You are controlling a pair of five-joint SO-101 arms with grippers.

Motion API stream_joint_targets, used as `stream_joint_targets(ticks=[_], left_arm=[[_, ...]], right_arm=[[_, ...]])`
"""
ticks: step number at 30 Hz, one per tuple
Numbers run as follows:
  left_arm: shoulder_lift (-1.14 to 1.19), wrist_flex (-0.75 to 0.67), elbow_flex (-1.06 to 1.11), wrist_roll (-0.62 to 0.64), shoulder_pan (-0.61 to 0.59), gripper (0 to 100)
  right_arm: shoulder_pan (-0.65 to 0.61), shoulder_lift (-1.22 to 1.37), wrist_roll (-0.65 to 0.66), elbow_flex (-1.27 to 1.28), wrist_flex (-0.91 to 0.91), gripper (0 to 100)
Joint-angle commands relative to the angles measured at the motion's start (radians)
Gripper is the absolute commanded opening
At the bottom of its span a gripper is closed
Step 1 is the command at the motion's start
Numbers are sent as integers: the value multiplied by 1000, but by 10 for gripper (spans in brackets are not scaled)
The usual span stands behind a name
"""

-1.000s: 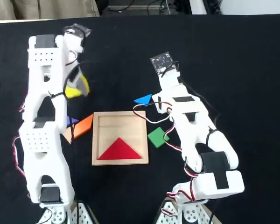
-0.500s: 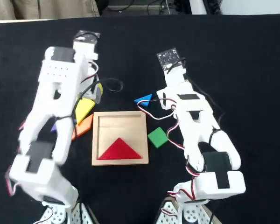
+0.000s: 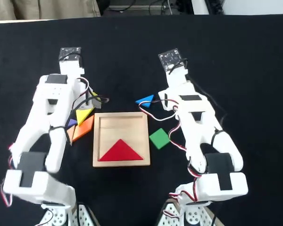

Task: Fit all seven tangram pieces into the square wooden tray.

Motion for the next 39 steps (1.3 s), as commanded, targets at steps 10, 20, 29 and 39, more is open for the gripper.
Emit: stream_joint_targets(ticks=[10,20,29,39], left_arm=[[316,167,-397,161,-21,301],[282,258,-412,170,-76,295],[285,348,-438,364,-70,300],[287,345,-452,318,-113,305]], right_arm=[[-12,1,8,-47,-2,11],[-14,1,8,-47,-2,11],[-15,1,8,-45,-2,11],[-15,1,8,-38,-2,11]])
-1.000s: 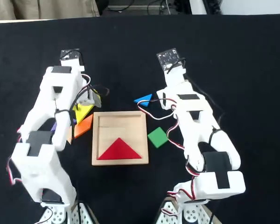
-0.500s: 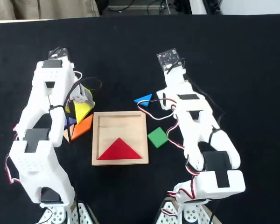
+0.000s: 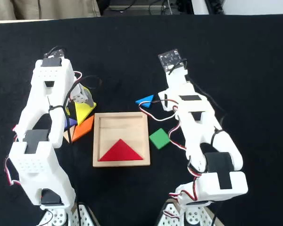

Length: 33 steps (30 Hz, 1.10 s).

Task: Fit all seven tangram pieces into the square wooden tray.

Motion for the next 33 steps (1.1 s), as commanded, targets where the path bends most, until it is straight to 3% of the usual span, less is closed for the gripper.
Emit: stream_joint_targets(ticks=[1,5,17,33], left_arm=[[-35,6,-56,72,-35,323],[-35,5,-48,72,-12,429],[69,-118,-48,38,22,416],[341,0,-331,21,1,416]], right_arm=[[-15,-8,8,-38,-2,11],[-15,-8,8,-39,-2,11],[-15,-8,8,-38,-2,11],[-15,-8,8,-39,-2,11]])
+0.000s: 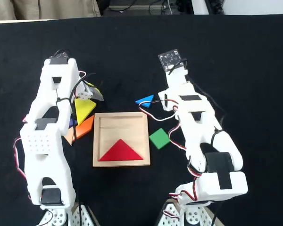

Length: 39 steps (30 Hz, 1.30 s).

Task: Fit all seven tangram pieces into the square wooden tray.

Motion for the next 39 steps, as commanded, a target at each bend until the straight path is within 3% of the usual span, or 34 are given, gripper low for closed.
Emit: stream_joint_targets(ticks=[1,6,22,28,39], left_arm=[[32,9,-70,-46,-13,413],[68,9,-108,-106,-16,345],[64,9,-148,-106,-16,331],[64,9,-156,-117,-8,210],[63,11,-157,-155,-5,207]], right_arm=[[-15,-8,8,-39,-2,11],[-15,-8,8,-39,-2,11],[-15,-8,8,-39,-2,11],[-15,-8,8,-41,-2,11],[-15,-8,8,-41,-3,11]])
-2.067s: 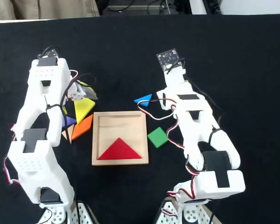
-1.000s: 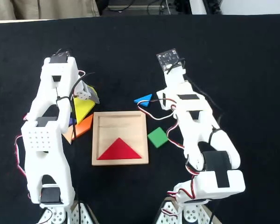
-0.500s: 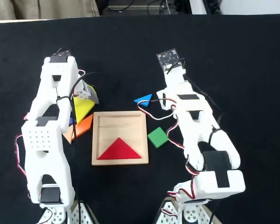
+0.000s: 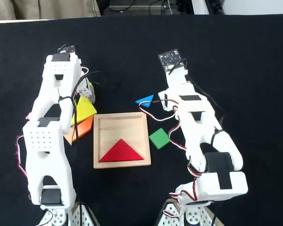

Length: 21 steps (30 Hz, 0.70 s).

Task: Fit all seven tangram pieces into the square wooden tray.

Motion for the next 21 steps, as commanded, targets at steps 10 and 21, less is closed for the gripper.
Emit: stream_joint_targets(ticks=[10,21], left_arm=[[6,216,-288,-586,-16,295],[5,296,-278,-865,-44,348]], right_arm=[[-15,-8,8,-41,-3,11],[-15,-8,8,-41,-3,11]])
